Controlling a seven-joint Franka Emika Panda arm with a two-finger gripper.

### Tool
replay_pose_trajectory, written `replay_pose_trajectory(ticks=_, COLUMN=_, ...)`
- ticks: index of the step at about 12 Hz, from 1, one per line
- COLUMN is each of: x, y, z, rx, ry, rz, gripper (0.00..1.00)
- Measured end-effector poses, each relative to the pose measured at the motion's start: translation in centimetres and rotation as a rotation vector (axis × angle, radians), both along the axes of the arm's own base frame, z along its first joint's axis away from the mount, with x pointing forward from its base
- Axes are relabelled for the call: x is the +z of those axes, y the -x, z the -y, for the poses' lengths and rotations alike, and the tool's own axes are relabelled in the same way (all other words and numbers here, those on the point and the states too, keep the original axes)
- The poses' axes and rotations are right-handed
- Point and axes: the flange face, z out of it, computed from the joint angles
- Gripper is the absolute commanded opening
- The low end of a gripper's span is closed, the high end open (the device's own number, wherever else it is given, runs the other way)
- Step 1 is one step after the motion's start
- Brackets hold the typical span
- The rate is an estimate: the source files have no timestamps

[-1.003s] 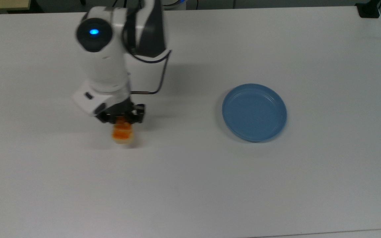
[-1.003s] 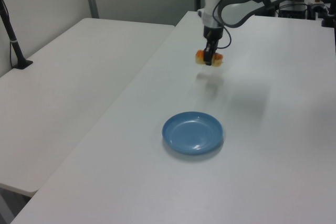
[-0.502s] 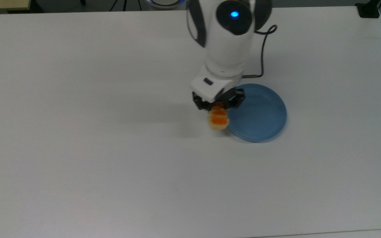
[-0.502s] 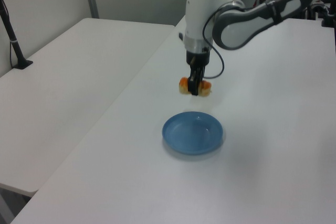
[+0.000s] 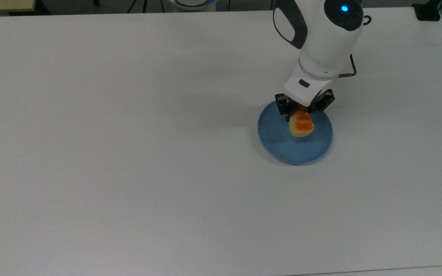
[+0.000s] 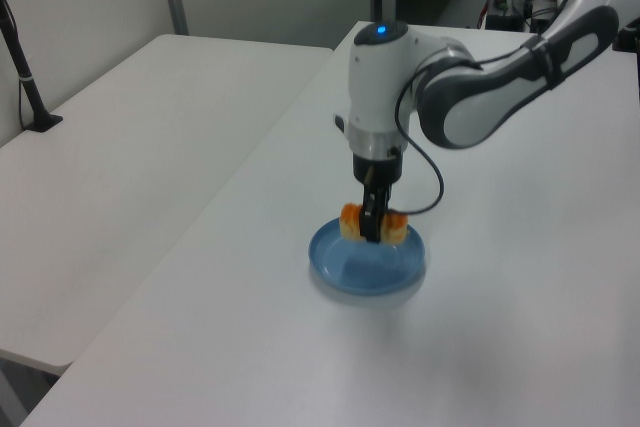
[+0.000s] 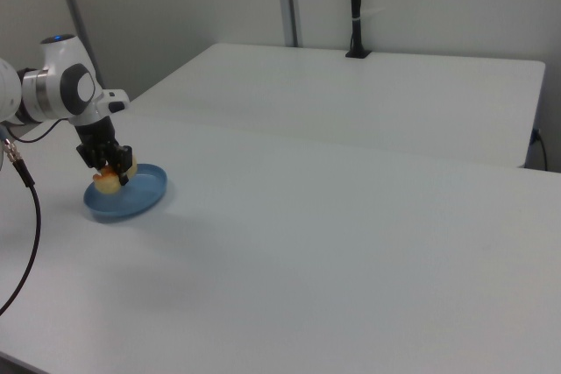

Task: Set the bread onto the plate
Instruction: 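Lower the bread roll onto the plate and open the gripper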

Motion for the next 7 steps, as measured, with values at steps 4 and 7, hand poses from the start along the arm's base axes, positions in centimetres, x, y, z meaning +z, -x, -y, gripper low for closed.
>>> replay_pose_trajectory(ticks=4, x=-2.6, y=-0.7, z=-0.7, rx=-0.013, ry=-0.022, rz=0.031, gripper=0.85)
replay_pose_trajectory(ticks=7, x=-3.8, y=-1.2, z=-0.3, rx=-0.003, ry=0.001, rz=0.045, gripper=1.00)
